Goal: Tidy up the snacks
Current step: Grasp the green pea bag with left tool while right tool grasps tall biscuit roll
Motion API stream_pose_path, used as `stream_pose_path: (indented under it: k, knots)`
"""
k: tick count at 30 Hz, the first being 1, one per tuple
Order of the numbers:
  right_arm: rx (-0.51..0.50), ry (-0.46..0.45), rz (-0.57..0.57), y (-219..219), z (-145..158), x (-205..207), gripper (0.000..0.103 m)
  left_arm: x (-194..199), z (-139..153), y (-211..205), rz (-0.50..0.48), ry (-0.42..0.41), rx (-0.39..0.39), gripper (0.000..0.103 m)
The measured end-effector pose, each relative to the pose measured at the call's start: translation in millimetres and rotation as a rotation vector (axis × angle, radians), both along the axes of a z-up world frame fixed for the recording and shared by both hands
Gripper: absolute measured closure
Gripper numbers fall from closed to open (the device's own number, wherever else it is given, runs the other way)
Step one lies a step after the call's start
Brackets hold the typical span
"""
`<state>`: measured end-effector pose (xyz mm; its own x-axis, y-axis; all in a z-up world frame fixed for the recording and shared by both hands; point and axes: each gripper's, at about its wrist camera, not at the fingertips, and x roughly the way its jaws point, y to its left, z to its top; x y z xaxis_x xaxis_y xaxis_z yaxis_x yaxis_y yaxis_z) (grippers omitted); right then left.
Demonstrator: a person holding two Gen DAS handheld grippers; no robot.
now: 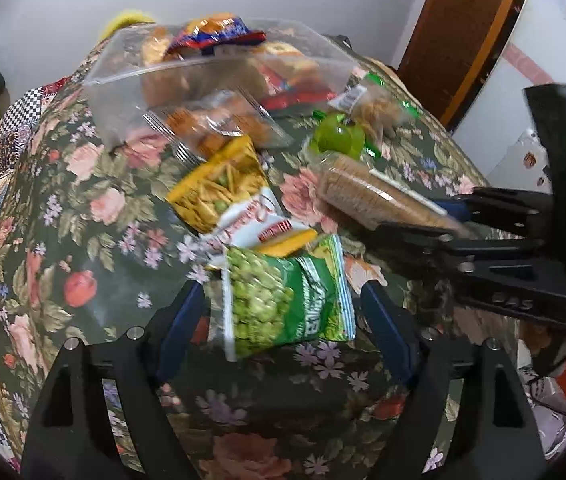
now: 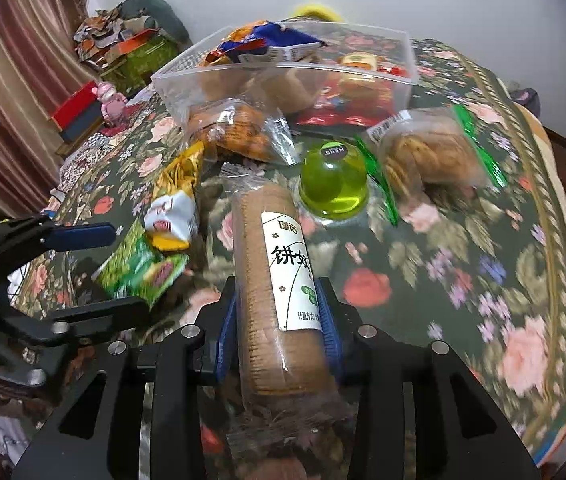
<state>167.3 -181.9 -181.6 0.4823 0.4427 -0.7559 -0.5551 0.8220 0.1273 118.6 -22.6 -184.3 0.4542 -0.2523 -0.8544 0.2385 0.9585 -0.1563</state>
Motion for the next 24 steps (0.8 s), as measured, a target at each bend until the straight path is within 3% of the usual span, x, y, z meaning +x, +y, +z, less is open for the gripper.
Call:
stream_pose_path:
  k: [4, 9, 11, 17, 24]
  knots:
    - [0.016, 0.005, -0.013, -5.0, -0.2, -7.6, 0.07, 1.5, -9.7, -3.6, 0.025, 0.0, 0.012, 0.023]
    - [0.048, -0.002, -0.025, -12.2, 0.8, -13.8, 0.071, 1.2, -11.5, 1.7, 0.049, -0.011, 0.004, 0.05]
    - [0.061, -0.005, -0.029, -12.3, 3.2, -15.2, 0.071, 0.9, -9.2, 6.8, 0.055, -0.006, -0.017, 0.053]
    - [0.089, -0.057, -0.023, -11.5, 18.3, -19.9, 0.071, -6.7, 6.0, 14.8, 0.07, -0.041, -0.035, 0.055]
    - [0.119, -0.132, -0.034, -11.5, 42.7, -15.1, 0.071, -10.4, 43.0, 22.9, 0.084, -0.135, -0.051, 0.055]
